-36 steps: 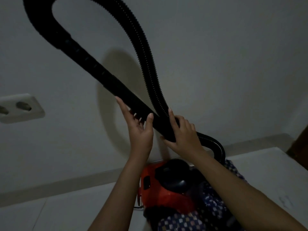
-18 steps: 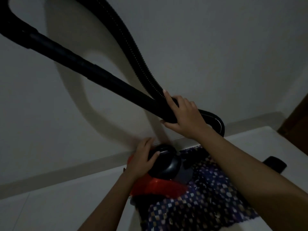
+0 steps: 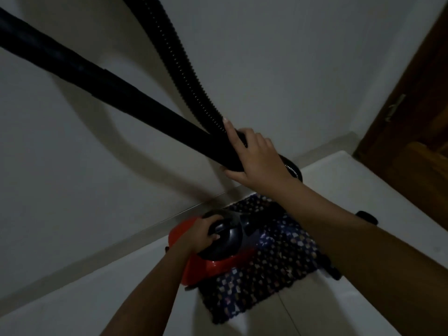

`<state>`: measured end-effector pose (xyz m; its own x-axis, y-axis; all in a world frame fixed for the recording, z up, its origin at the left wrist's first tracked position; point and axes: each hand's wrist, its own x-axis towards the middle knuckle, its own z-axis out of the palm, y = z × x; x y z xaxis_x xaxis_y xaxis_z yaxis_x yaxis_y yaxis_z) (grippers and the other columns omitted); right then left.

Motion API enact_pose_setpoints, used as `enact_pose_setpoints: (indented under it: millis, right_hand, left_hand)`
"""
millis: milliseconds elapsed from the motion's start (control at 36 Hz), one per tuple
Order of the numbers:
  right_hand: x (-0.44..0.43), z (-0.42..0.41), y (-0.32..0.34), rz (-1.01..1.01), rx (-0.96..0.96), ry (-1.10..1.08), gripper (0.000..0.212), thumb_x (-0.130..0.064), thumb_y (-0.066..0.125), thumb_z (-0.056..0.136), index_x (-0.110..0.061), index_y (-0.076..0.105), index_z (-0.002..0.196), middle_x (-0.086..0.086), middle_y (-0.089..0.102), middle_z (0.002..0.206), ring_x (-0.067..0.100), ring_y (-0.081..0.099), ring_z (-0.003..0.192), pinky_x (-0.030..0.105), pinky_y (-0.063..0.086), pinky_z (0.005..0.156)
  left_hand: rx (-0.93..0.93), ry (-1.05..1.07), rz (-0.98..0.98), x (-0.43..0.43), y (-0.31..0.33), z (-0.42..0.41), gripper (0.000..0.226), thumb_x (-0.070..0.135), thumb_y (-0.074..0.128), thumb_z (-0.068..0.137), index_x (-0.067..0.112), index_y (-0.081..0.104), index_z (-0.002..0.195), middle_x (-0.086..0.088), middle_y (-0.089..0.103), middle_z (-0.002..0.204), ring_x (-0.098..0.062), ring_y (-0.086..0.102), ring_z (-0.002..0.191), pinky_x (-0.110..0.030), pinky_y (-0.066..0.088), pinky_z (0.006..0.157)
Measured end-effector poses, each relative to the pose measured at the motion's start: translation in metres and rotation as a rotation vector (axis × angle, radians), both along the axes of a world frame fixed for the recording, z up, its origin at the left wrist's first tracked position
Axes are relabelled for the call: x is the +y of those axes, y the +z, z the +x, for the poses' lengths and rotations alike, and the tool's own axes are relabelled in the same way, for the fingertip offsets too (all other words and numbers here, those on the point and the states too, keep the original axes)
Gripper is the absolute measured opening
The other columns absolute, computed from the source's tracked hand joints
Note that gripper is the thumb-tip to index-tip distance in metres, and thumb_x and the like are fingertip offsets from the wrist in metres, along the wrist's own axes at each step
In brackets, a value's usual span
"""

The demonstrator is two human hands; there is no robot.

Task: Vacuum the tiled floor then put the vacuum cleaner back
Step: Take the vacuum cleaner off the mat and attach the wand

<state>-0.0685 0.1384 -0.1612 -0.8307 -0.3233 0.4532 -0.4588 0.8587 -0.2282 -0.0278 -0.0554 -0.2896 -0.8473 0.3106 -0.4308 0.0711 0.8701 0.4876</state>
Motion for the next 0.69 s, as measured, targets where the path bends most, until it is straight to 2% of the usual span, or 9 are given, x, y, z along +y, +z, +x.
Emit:
enact_pose_setpoints:
  millis: [222, 333, 417, 472, 556, 694]
  right_hand:
    - [0.002, 0.044, 0.133, -0.087, -0.083, -0.135, 0.086, -0.057, 0.039, 0.080, -0.011, 0.020, 0.150, 0.019, 0.056, 0.116, 0.033, 0.059, 0.091, 0.041, 0.047, 0.075]
    - [0.000, 0.068, 0.197, -0.092, -0.076, -0.194, 0.087, -0.058, 0.041, 0.082, -0.014, 0.014, 0.151, 0.018, 0.055, 0.118, 0.032, 0.057, 0.095, 0.042, 0.047, 0.078]
    - [-0.007, 0.091, 0.247, -0.085, -0.054, -0.236, 0.086, -0.058, 0.043, 0.081, -0.018, 0.011, 0.150, 0.016, 0.055, 0.118, 0.031, 0.058, 0.095, 0.040, 0.047, 0.078]
    - [-0.015, 0.111, 0.280, -0.077, -0.038, -0.268, 0.084, -0.058, 0.044, 0.080, -0.020, 0.010, 0.148, 0.015, 0.055, 0.116, 0.030, 0.058, 0.094, 0.039, 0.047, 0.077]
    - [-0.029, 0.137, 0.314, -0.063, -0.008, -0.300, 0.084, -0.058, 0.044, 0.080, -0.022, 0.009, 0.147, 0.015, 0.056, 0.116, 0.029, 0.058, 0.093, 0.039, 0.047, 0.076]
    - [-0.060, 0.184, 0.343, -0.011, 0.013, -0.337, 0.090, -0.056, 0.055, 0.078, -0.023, 0.009, 0.148, 0.015, 0.056, 0.118, 0.030, 0.059, 0.092, 0.039, 0.047, 0.076]
  left_hand:
    - [-0.049, -0.037, 0.090, 0.004, 0.115, 0.039, 0.055, 0.009, 0.062, 0.086, 0.020, 0.046, 0.137, -0.003, 0.047, 0.144, -0.021, 0.044, 0.132, -0.034, 0.036, 0.110]
    - [-0.032, -0.096, 0.131, 0.002, 0.176, 0.061, 0.054, 0.006, 0.060, 0.084, 0.018, 0.051, 0.135, -0.001, 0.054, 0.138, -0.018, 0.050, 0.127, -0.027, 0.039, 0.107]
    - [-0.016, -0.121, 0.141, -0.006, 0.212, 0.080, 0.055, 0.008, 0.063, 0.082, 0.024, 0.051, 0.133, -0.002, 0.058, 0.135, -0.018, 0.054, 0.124, -0.035, 0.045, 0.104]
    - [-0.034, -0.157, 0.165, -0.011, 0.244, 0.095, 0.059, 0.008, 0.062, 0.083, 0.028, 0.046, 0.136, -0.003, 0.055, 0.136, -0.021, 0.052, 0.126, -0.035, 0.043, 0.107]
    - [-0.087, -0.132, 0.169, -0.016, 0.287, 0.116, 0.056, 0.006, 0.058, 0.087, 0.021, 0.043, 0.139, -0.004, 0.048, 0.142, -0.022, 0.044, 0.131, -0.031, 0.039, 0.107]
    - [-0.053, -0.124, 0.205, -0.046, 0.320, 0.156, 0.056, 0.013, 0.061, 0.086, 0.029, 0.045, 0.138, -0.001, 0.047, 0.144, -0.021, 0.044, 0.132, -0.034, 0.040, 0.108]
